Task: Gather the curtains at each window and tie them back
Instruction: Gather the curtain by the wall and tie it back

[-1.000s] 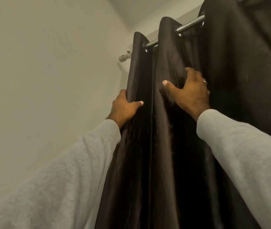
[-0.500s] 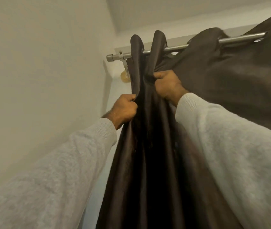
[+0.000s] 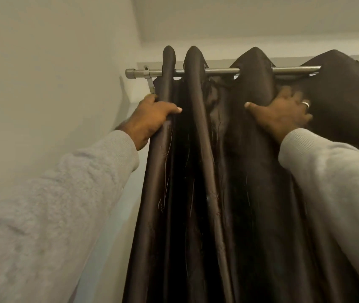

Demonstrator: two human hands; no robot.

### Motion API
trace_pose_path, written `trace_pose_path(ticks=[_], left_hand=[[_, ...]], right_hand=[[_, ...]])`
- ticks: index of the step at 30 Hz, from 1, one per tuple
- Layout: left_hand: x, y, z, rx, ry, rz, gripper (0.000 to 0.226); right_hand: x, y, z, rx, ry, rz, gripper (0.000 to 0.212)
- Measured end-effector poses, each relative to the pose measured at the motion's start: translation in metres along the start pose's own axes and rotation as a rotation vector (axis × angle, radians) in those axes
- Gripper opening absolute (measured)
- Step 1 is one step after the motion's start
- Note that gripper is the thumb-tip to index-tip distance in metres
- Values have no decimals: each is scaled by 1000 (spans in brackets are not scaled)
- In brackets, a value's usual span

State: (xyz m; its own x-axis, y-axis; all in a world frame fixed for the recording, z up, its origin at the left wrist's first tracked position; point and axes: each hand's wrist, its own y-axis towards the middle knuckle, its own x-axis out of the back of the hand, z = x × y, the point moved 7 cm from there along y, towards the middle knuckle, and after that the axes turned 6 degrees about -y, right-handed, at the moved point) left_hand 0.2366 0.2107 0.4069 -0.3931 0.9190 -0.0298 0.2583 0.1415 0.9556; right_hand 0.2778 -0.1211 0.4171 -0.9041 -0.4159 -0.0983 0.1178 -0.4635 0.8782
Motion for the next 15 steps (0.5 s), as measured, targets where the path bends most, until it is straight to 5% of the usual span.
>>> trace_pose_path(ticks=[3,6,10,13,15], left_hand=[[-2,9,-1,1,-14,9,52],[-15,16,5,19,8,43,47],[-46,17,6,35,-121,93,32],[-59,18,8,37,-226,147,24],[-50,20,9,29,-227,103,28]], right_hand=[[-9,1,-1,101,116,71,59],[-19,-8,30,232,234,154,51],[-46,-31,101,441,551,514,43],[-32,-32,113,369,784,623,35],[-16,-15,92,280,848,502,28]])
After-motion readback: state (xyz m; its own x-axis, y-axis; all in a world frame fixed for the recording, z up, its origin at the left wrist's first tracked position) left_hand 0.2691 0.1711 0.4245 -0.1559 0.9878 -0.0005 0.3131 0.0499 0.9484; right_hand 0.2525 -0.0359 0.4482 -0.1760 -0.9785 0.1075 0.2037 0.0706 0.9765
